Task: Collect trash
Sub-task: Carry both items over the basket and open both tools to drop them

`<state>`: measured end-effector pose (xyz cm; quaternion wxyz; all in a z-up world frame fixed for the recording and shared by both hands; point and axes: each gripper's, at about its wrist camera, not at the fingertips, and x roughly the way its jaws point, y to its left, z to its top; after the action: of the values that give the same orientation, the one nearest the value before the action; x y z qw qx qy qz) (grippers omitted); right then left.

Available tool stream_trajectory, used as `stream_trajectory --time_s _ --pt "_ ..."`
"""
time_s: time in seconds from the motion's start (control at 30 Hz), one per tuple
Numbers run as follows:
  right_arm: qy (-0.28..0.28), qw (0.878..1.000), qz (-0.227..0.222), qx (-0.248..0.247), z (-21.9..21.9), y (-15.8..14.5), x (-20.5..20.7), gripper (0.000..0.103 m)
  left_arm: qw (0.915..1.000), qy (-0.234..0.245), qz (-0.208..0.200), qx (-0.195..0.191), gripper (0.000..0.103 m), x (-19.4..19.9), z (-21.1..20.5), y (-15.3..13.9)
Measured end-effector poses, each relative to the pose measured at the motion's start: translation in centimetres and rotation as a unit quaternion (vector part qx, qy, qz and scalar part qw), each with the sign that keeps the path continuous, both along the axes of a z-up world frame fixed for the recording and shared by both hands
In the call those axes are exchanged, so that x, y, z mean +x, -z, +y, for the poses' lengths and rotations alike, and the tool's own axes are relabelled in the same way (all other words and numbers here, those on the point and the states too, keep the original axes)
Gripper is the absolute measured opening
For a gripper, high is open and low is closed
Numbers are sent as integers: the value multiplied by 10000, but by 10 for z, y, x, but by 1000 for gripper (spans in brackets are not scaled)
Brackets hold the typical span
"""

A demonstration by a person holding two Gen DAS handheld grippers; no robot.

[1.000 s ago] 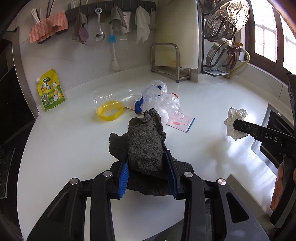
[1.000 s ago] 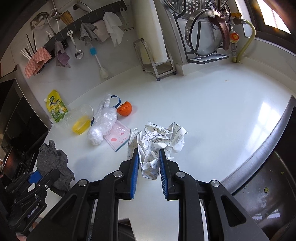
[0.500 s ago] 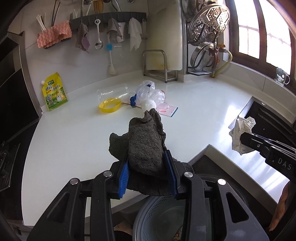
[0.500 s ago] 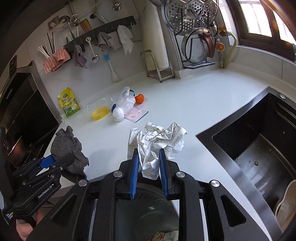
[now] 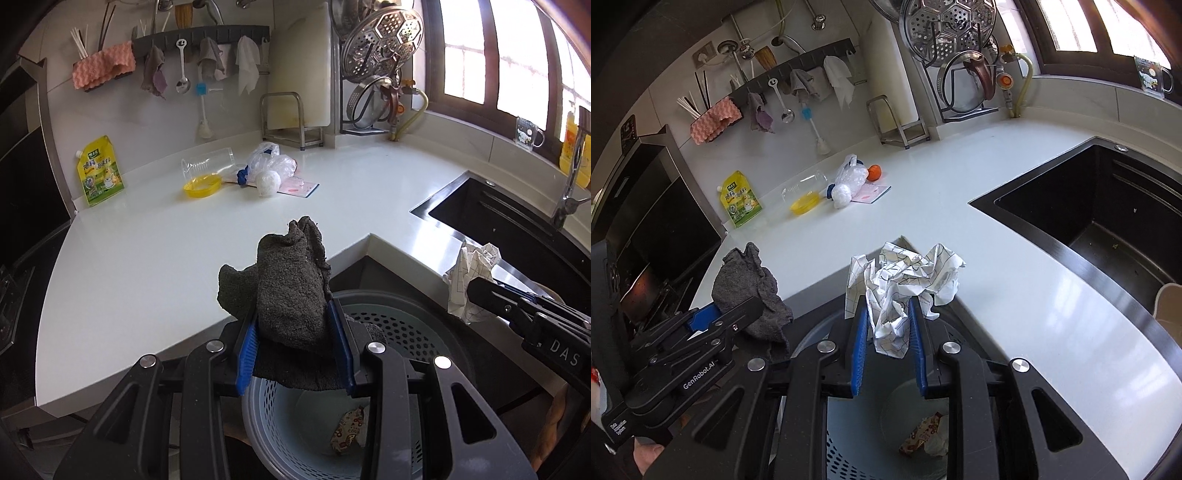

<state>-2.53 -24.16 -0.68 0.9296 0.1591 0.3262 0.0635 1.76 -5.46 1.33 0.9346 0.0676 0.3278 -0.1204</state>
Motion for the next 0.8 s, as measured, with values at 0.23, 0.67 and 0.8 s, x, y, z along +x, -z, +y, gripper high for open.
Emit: stream_trajectory --time_s 0.23,0.67,0.8 --pt "-50 9996 247 -85 10 24 -22 21 9997 152 197 -84 35 -19 -2 14" --pt "-183 9978 587 -252 25 48 -32 22 9980 160 594 -146 35 -22 0 42" --pt "-225 9970 693 -272 28 55 -30 22 9975 136 677 -122 36 -20 1 49"
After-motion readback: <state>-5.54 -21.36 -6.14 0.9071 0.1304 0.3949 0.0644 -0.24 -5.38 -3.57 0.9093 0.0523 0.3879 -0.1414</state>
